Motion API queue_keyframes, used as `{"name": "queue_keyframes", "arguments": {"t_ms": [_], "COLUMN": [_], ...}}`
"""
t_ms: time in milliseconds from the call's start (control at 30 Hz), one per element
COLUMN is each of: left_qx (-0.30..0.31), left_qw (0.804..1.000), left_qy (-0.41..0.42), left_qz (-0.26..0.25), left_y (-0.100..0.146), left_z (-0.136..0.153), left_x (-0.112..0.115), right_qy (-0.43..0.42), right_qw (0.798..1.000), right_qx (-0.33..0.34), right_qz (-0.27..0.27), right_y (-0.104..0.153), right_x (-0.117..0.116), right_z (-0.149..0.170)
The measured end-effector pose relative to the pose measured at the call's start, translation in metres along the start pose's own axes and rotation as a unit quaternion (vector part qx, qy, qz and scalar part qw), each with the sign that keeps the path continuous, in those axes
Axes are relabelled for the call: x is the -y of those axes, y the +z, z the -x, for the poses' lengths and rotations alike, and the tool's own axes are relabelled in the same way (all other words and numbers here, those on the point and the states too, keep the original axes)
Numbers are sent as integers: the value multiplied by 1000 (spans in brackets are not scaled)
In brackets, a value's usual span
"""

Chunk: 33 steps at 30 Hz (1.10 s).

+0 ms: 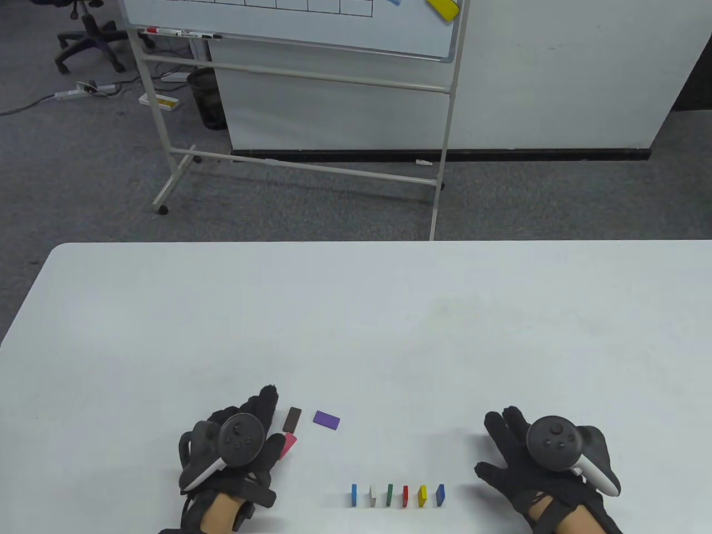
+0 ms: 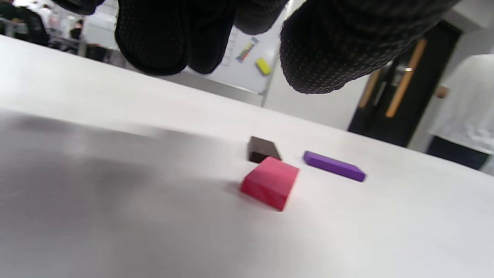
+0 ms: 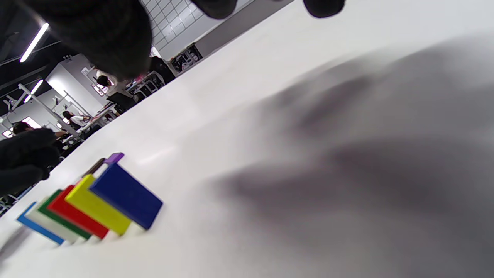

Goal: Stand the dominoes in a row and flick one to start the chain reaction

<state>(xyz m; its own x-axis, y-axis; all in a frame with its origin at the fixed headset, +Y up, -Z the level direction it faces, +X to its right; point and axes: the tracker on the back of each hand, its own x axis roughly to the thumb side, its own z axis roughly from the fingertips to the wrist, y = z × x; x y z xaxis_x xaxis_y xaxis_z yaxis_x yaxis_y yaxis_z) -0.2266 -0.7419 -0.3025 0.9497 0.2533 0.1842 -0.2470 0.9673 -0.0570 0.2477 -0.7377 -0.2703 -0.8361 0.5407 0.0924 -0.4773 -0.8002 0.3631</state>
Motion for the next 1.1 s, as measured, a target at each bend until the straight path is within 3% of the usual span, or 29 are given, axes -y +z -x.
{"name": "queue_keyframes", "arguments": {"t_ms": [100,233,467,733,967,1100], "left_qx": [-3,-22,-61,-48,-60,-68], "left_qw": [1000,994,988,982,988,998], "left_qy": [-22,-65,-122,-160,-125,-18], "left_qz": [7,80,72,83,63,-3], "left_y": [-3,-8,-13,-14,-9,-1], "left_z": [-4,-18,-32,-35,-18,-2], "left_x": [5,20,29,29,14,-6], "right_qy": [1,1,-2,1,-3,-2], "right_qw": [1000,1000,1000,1000,1000,1000], "right_qx": [1,0,-2,-1,-2,-1], "right_qz": [-2,-4,1,-3,-4,-7], "right_y": [0,0,1,0,0,-1], "right_x": [0,0,2,1,0,-1], "right_z": [0,1,3,2,2,1]}}
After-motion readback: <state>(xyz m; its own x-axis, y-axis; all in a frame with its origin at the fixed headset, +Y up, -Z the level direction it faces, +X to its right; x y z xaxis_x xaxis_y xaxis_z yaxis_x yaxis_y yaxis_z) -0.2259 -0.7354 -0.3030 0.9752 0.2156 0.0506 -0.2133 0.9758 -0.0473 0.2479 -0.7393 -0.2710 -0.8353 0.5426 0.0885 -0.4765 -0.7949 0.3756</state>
